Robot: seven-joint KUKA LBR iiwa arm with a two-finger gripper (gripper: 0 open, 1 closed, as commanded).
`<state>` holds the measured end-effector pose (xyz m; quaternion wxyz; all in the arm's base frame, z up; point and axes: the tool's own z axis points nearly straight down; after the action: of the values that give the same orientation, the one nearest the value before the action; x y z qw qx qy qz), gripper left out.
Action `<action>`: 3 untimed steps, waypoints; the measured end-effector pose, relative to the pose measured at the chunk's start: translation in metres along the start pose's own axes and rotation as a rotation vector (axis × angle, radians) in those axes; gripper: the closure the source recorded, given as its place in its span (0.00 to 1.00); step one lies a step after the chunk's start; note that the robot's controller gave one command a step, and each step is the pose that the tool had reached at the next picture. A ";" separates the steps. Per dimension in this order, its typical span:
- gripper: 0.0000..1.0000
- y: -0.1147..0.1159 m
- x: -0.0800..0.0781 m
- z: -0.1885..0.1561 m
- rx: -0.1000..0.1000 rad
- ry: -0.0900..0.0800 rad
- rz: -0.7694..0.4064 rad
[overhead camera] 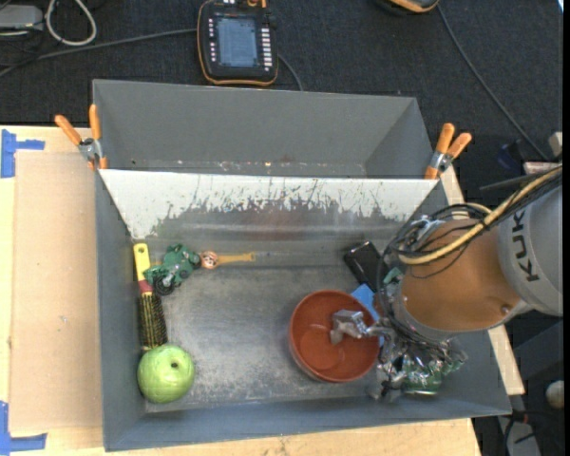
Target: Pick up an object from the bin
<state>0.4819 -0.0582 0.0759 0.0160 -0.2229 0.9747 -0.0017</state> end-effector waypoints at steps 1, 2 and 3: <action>0.00 0.000 -0.021 0.007 -0.008 0.025 0.213; 1.00 0.001 -0.004 -0.001 -0.001 -0.005 0.012; 1.00 0.001 -0.004 -0.001 -0.001 -0.005 0.011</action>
Offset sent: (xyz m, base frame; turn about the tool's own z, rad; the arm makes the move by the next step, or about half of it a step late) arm 0.0010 0.0001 -0.0002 0.0134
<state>0.4847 -0.0556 0.0772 0.0185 -0.2174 0.9759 -0.0006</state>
